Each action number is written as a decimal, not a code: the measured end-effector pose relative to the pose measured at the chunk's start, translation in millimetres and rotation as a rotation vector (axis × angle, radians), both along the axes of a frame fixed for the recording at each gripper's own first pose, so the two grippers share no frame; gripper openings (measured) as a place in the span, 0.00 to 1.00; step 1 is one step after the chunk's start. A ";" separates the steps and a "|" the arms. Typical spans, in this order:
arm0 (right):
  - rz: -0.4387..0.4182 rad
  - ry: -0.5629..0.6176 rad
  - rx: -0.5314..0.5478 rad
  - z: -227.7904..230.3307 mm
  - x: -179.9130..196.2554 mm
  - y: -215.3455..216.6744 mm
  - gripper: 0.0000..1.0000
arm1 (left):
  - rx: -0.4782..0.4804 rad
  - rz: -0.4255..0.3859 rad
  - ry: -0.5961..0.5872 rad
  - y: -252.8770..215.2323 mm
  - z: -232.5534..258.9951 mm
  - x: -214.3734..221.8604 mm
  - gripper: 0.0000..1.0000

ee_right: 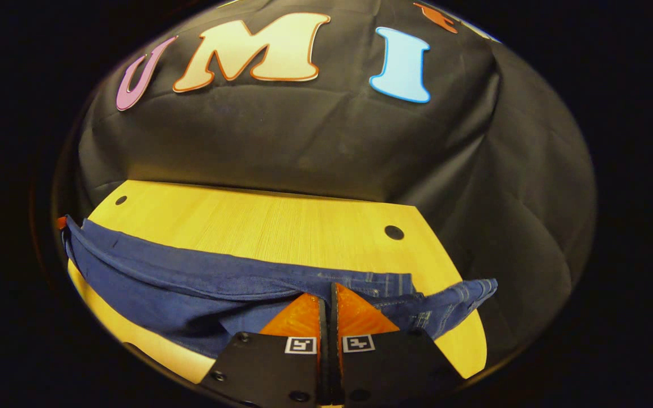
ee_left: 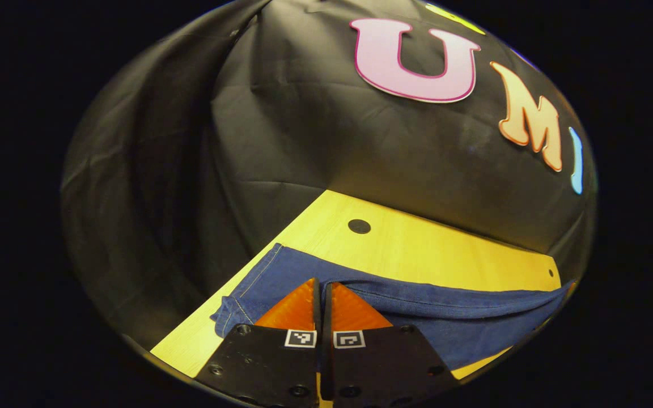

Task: Grasp the waist and the cuffs of the jeans and fold them to make the two legs overlap; first hold the waist and fold one-third of the jeans toward the cuffs, then hold the cuffs and fold the remaining one-third in the same direction to finish folding.

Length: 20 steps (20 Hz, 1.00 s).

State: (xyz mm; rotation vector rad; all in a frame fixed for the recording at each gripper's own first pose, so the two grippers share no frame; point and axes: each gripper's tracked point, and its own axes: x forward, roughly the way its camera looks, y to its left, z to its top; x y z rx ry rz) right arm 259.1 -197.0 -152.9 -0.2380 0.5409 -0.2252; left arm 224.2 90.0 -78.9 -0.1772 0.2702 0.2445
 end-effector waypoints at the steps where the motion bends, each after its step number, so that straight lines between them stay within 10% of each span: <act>1: 0.006 0.024 0.002 -13.6 13.2 -0.9 0.00 | 0.010 0.011 0.022 -0.1 -7.4 9.9 0.00; 11: 0.035 0.149 0.146 -79.0 46.7 -10.8 0.10 | 0.126 0.078 0.134 3.5 -43.1 39.7 0.04; 12: 0.019 0.154 0.169 -76.8 44.2 -12.9 0.15 | 0.111 0.089 0.128 3.2 -41.2 39.1 0.20; 15: -0.016 0.082 0.192 -51.9 45.4 -27.5 1.00 | 0.055 0.120 0.086 9.5 -31.9 30.4 0.68; 17: -0.055 0.007 0.199 -25.1 37.4 -42.0 0.97 | 0.062 0.170 0.065 18.5 -20.5 17.9 1.00; 20: -0.126 -0.049 0.197 1.0 2.8 -75.1 0.98 | 0.009 0.166 0.003 11.5 3.6 2.4 0.98</act>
